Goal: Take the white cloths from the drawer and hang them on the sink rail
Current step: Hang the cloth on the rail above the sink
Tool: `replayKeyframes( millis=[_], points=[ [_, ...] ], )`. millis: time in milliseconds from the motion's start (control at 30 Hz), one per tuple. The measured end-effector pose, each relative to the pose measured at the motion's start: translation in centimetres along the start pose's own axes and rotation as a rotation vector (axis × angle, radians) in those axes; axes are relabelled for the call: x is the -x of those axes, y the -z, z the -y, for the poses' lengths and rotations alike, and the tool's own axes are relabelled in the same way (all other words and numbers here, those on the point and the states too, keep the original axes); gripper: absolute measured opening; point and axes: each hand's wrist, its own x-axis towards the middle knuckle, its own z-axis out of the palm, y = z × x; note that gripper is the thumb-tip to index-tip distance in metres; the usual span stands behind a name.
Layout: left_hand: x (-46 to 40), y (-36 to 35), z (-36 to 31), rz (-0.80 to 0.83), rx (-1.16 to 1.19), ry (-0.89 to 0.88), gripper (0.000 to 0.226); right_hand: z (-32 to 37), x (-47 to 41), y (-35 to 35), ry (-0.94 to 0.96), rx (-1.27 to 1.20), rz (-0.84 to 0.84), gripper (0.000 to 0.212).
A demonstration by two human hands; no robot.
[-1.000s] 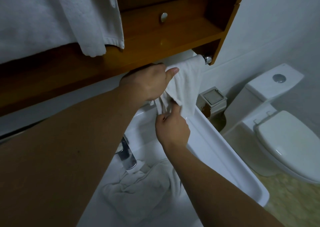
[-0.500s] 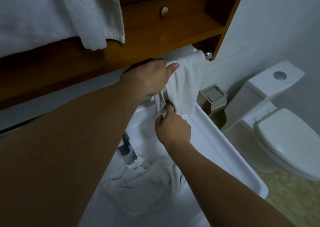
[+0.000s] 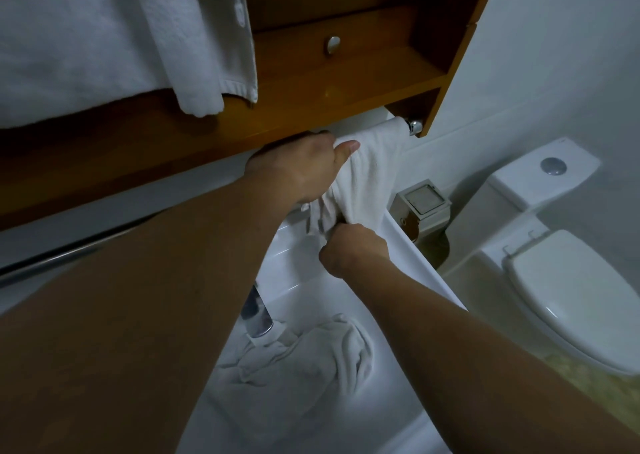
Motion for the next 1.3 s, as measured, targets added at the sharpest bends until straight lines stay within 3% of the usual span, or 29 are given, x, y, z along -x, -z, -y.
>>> replayKeyframes(
  millis=[167,300,433,533,833,967,1100,1300],
  points=[
    [0.2,0.6,-0.2,0.022,-0.059,-0.015,0.055,0.5,-0.1,0.6,-0.023,-0.028,0.106,0.035],
    [0.4,0.8,-0.3,0.038,-0.052,-0.019,0.052,1.0,1.7,0.4,0.025,-0.122,-0.124,0.022],
    [0.2,0.6,-0.5,0.038,0.010,-0.003,0.053,0.9,4.1,-0.1,0.139,-0.103,-0.290,0.028],
    [0.4,0.7,-0.8,0.036,0.125,-0.006,0.048,0.7,3.4,0.3,0.123,-0.052,-0.216,0.036],
    [0.3,0.3,-0.7,0.042,0.138,-0.003,0.043,0.4,-0.6,1.5,-0.066,0.038,0.138,0.028],
    [0.3,0.4,-0.2,0.016,-0.033,0.015,0.054,0.6,-0.3,0.9,-0.073,-0.055,0.085,0.037],
    [0.4,0.7,-0.4,0.023,-0.049,0.004,0.050,0.2,0.8,0.7,-0.039,-0.111,-0.024,0.035],
    [0.7,1.1,-1.2,0.066,0.180,0.022,0.052,-0.4,0.7,0.9,0.005,0.020,-0.020,0.042]
  ],
)
